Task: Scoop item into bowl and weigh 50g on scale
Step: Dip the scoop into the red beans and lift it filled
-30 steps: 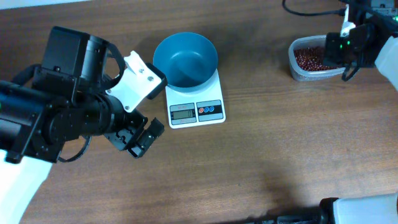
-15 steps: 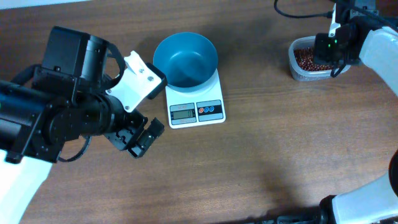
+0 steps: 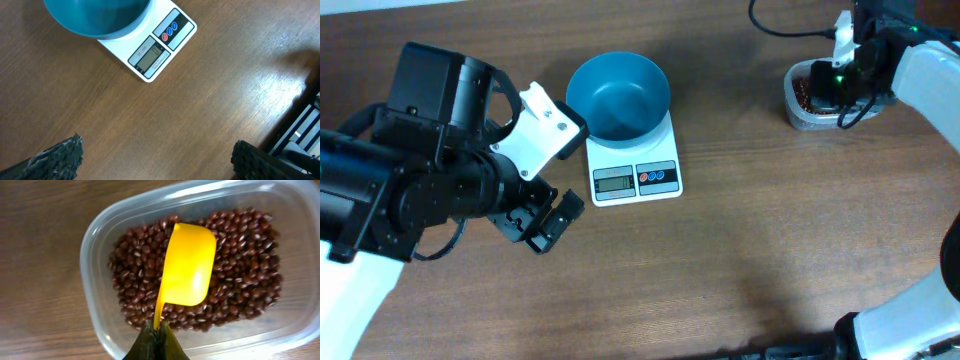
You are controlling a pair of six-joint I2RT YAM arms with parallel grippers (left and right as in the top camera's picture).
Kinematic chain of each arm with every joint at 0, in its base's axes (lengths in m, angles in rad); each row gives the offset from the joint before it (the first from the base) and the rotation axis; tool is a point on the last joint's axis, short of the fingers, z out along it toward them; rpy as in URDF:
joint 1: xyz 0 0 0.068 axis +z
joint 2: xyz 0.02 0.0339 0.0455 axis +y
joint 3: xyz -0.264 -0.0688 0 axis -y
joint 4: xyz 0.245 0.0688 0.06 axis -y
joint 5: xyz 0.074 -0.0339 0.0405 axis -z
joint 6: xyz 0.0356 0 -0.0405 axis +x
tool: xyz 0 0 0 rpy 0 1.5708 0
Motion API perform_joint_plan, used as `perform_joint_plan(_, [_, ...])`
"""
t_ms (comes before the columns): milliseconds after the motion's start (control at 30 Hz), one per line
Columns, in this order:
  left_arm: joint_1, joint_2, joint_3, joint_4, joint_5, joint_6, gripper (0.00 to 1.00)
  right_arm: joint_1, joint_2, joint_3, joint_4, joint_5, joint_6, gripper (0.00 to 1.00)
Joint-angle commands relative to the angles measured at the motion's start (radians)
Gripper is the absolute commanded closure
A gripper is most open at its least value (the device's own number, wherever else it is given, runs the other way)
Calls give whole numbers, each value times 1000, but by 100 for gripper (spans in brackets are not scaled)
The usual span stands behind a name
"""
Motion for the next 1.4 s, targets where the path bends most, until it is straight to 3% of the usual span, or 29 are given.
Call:
perform_joint_plan(0, [-3,-7,12,2,15,-13,1,-34,23,6,-32,-150,57,96])
perform_joint_plan(167, [-3,-7,12,2,15,-13,1,-137,23,6,-38,-352,57,96])
perform_joint_plan(367, [-3,-7,12,2,15,-13,1,-251,23,6,-64,-453,146,96])
perform_joint_plan(567, [-3,-7,12,2,15,-13,1,-270,57,-6,-59,-517,241,96])
perform_joint_plan(833, [-3,-7,12,2,15,-13,1,-272,118,-7,-68,-632,239,96])
perform_joint_plan(1100, [-3,-7,12,2,15,-13,1,-382,118,-7,-75,-716,227,96])
perform_joint_plan(1233, [-3,-7,12,2,15,-13,1,-389,118,-7,-81,-853,84,96])
perform_joint_plan(1367, [-3,-7,12,2,15,-13,1,-405,118,-7,-90,-872,72,96])
